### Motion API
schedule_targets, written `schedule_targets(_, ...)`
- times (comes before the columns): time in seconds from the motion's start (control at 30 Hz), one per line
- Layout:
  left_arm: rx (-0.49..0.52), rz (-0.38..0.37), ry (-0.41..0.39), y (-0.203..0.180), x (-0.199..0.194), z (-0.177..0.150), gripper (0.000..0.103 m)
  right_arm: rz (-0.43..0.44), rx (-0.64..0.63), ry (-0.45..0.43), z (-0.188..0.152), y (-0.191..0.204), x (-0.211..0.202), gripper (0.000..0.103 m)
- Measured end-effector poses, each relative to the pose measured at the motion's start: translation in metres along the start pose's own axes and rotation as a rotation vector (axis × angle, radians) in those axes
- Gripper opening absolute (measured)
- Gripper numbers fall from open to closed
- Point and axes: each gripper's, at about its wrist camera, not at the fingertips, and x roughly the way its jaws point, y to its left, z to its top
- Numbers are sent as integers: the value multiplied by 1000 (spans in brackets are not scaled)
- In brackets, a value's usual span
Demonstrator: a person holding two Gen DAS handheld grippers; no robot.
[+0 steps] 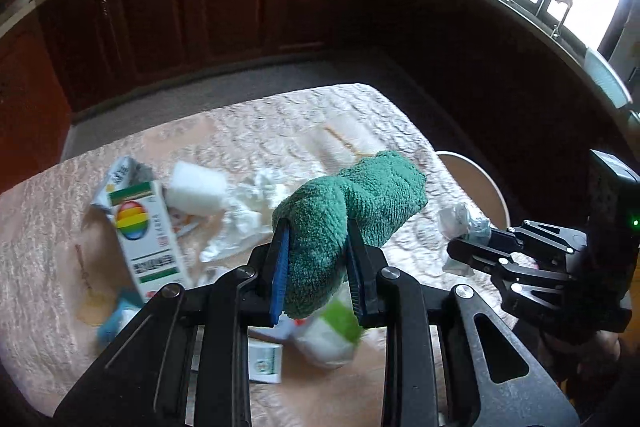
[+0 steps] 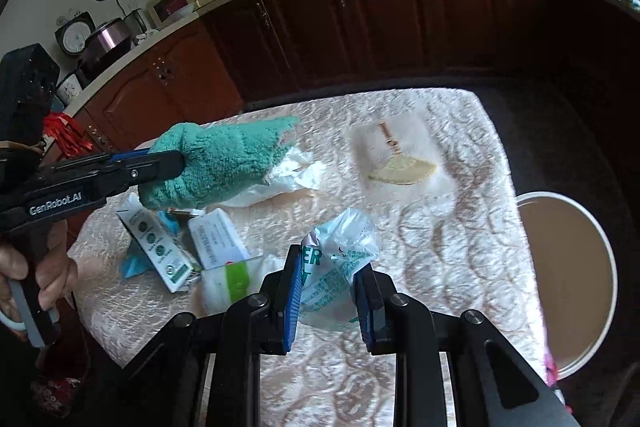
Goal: Collect trash
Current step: 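Carry the green towel and the plastic bag in both tools over the white bin, then open the left tool to drop the towel while the right tool drops the bag into the bin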
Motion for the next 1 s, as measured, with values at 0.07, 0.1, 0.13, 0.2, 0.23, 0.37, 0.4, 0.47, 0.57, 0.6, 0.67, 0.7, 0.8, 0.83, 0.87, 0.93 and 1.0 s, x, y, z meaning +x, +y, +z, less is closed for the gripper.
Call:
schedule_targets(0.07,6,-13,3,-12,6,5,23,-23,7,-7,-1,-7,-6,23)
schedule_targets(0.1,10,-15,3,-16,8,7,23,-33,10,-11,-1,-10,-8,23)
schedule_targets(0.13,12,-18,5,-21,11,9,23,-49,13,-15,-1,-15,-11,23)
schedule_targets(0.2,21,-32,8,-36,19,15,23,-80,19,-26,-1,-26,-18,23)
schedule_targets(0.23,26,-35,8,-42,22,18,23,-96,25,-33,-1,-34,-23,23)
schedule_targets(0.37,44,-57,19,-71,41,29,23,-156,65,-41,-1,-71,-36,23)
schedule_targets(0.4,48,-65,26,-80,47,32,23,-165,76,-41,-2,-78,-38,23)
schedule_targets(0.47,58,-81,42,-96,61,38,23,-196,100,-42,-3,-97,-43,23)
schedule_targets(0.57,74,-92,62,-115,78,44,23,-249,132,-35,-5,-128,-48,23)
schedule_targets(0.6,75,-98,71,-122,85,46,23,-258,139,-31,-5,-136,-48,23)
schedule_targets(0.67,75,-110,83,-133,96,49,23,-277,162,-20,-7,-152,-49,23)
schedule_targets(0.7,75,-121,90,-139,102,51,23,-288,175,-12,-9,-162,-48,23)
schedule_targets(0.8,81,-135,103,-154,115,55,23,-307,205,9,-15,-182,-45,23)
schedule_targets(0.83,83,-139,109,-160,120,57,23,-312,217,16,-18,-189,-43,23)
schedule_targets(0.87,82,-140,112,-163,123,58,23,-317,228,23,-20,-196,-42,23)
schedule_targets(0.93,76,-150,120,-171,131,58,23,-328,245,34,-24,-204,-37,23)
schedule_targets(1.0,65,-161,124,-180,138,59,24,-339,260,46,-29,-213,-33,23)
